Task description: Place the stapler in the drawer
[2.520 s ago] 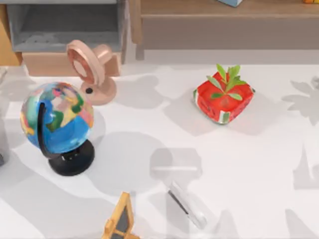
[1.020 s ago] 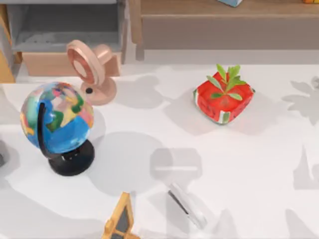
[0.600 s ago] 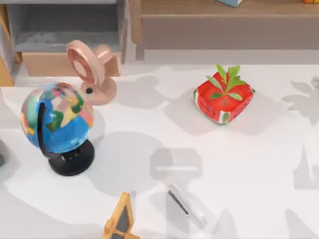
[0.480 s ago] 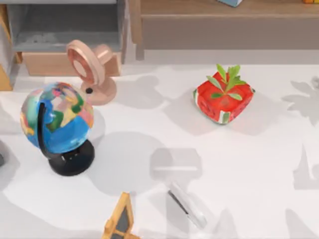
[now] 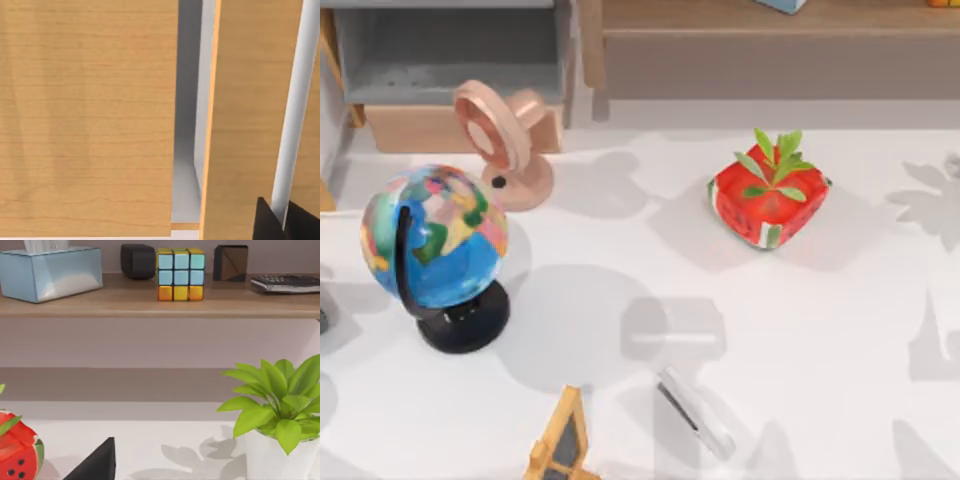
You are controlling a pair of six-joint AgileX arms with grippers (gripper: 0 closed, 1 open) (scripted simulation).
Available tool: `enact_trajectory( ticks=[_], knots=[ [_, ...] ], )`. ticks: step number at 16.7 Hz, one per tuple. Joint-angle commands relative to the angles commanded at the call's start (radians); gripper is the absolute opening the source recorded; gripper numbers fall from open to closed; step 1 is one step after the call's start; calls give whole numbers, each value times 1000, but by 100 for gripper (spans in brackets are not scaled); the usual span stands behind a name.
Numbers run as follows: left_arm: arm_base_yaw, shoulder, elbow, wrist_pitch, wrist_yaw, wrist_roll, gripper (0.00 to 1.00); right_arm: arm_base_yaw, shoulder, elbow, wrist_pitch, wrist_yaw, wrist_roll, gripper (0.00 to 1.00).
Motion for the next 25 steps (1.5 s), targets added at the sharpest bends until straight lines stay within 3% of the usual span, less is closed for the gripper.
enact_trajectory(
  ticks=[4, 15, 20, 25],
  knots=[
    [3, -2, -8, 8, 7, 3, 0, 0, 0, 0, 0, 0, 0, 100],
    [116, -77, -202, 117, 118, 8, 0, 0, 0, 0, 0, 0, 0, 100],
    [121, -82, -211, 123, 124, 8, 0, 0, 0, 0, 0, 0, 0, 100],
    [121, -82, -211, 123, 124, 8, 38, 0, 0, 0, 0, 0, 0, 100]
  ],
)
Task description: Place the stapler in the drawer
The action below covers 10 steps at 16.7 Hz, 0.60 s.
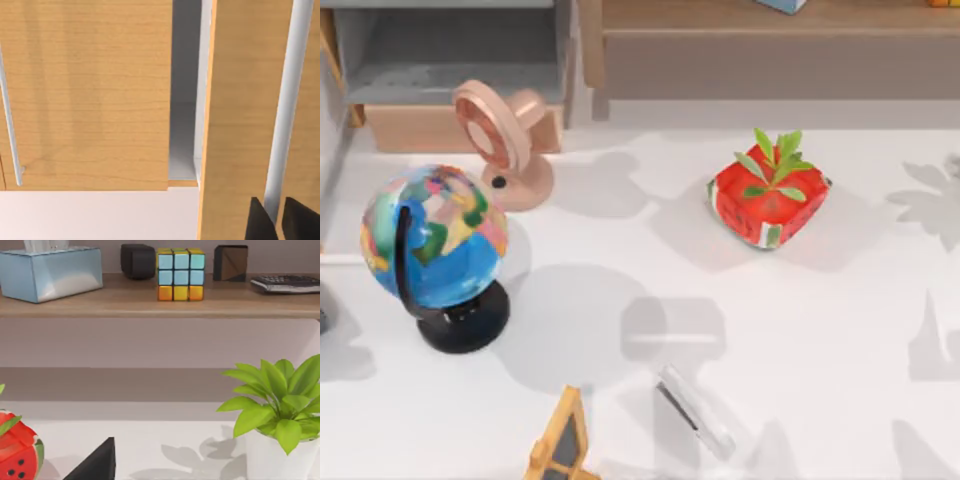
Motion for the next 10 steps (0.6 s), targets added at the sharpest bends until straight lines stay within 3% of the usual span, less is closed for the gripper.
enact_trajectory(
  ticks=[8, 10],
  knots=[
    [0, 0, 0, 0, 0, 0, 98, 0, 0, 0, 0, 0, 0, 100],
    [0, 0, 0, 0, 0, 0, 100, 0, 0, 0, 0, 0, 0, 100]
  ],
)
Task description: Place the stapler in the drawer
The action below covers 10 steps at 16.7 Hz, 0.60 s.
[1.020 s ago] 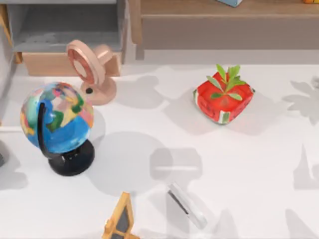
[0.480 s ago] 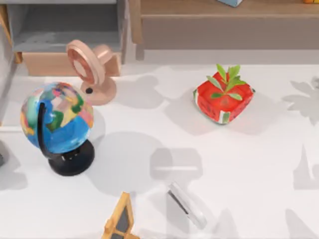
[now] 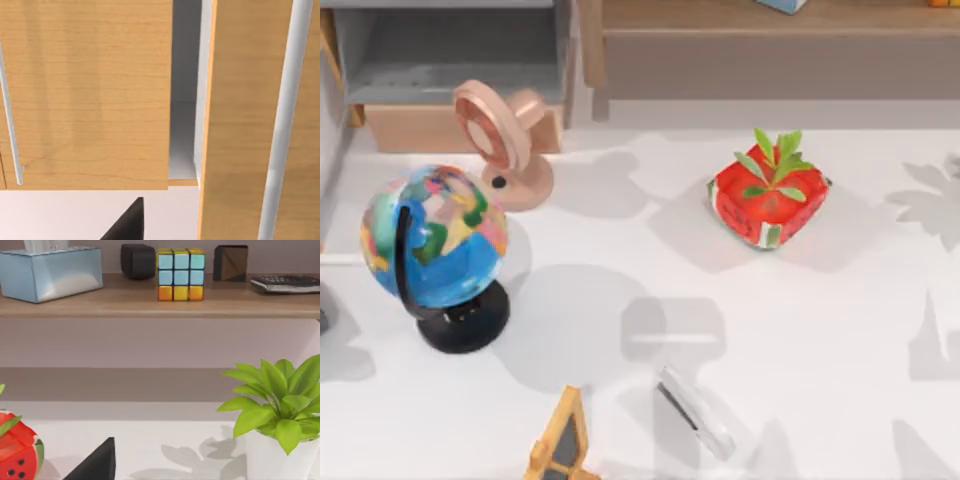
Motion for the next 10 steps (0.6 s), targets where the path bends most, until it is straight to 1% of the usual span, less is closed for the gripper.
enact_trajectory(
  ticks=[7, 10],
  knots=[
    [-2, 0, 1, 0, 0, 0, 100, 0, 0, 0, 0, 0, 0, 100],
    [20, -9, -25, 16, 21, 1, 100, 0, 0, 0, 0, 0, 0, 100]
  ],
)
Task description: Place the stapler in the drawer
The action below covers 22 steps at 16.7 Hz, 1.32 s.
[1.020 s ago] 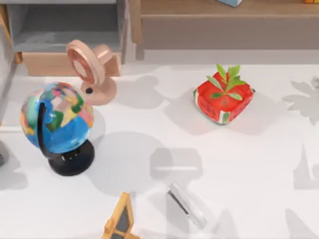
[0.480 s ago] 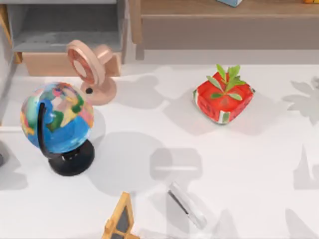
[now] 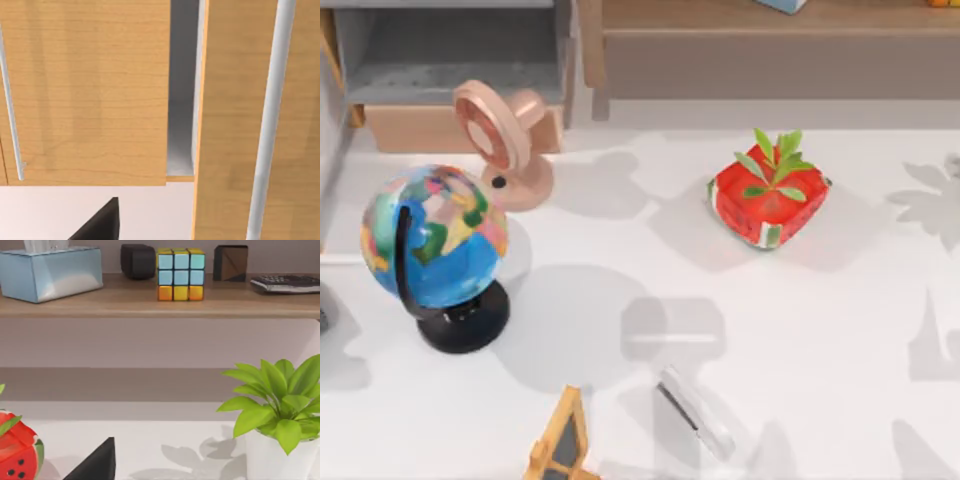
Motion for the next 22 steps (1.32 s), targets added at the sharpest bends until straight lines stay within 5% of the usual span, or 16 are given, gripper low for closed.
enact_trajectory(
  ticks=[11, 22],
  knots=[
    [8, -45, -46, -40, 18, -43, 100, 0, 0, 0, 0, 0, 0, 100],
    [-172, -564, -85, -559, -99, -604, 100, 0, 0, 0, 0, 0, 0, 100]
  ],
)
